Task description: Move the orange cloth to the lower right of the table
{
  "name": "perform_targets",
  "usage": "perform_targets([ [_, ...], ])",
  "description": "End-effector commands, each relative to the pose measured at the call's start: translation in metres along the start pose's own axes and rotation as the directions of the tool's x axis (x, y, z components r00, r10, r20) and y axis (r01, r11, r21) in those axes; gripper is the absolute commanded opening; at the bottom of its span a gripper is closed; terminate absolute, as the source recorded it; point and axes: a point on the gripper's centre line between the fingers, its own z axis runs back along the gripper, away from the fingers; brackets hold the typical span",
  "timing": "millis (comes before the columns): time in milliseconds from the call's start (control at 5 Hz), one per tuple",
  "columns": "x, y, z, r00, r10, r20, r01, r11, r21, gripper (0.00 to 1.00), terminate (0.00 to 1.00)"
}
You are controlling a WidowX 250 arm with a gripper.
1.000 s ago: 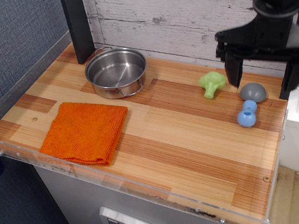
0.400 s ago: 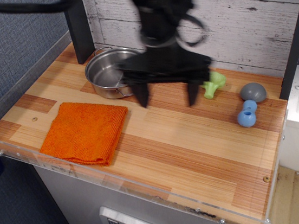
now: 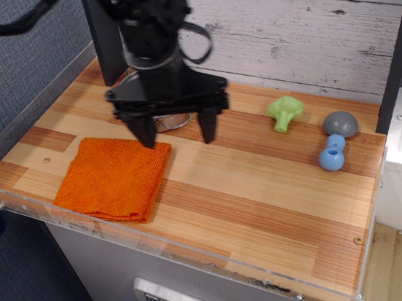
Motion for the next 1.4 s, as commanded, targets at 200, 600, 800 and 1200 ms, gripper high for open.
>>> perform_targets([
  [200,0.01,0.045,-0.003,0.997,0.059,0.051,-0.061,0.997,0.043,1.0,0.0],
  [600,-0.002,0.072,-0.023,0.993,0.115,0.024,-0.116,0.992,0.057,1.0,0.0],
  [800,-0.006,0.081,-0.032,0.991,0.137,0.005,-0.137,0.989,0.062,1.0,0.0],
  [1200,-0.008,0.082,-0.054,0.987,0.159,-0.036,-0.156,0.985,0.073,1.0,0.0],
])
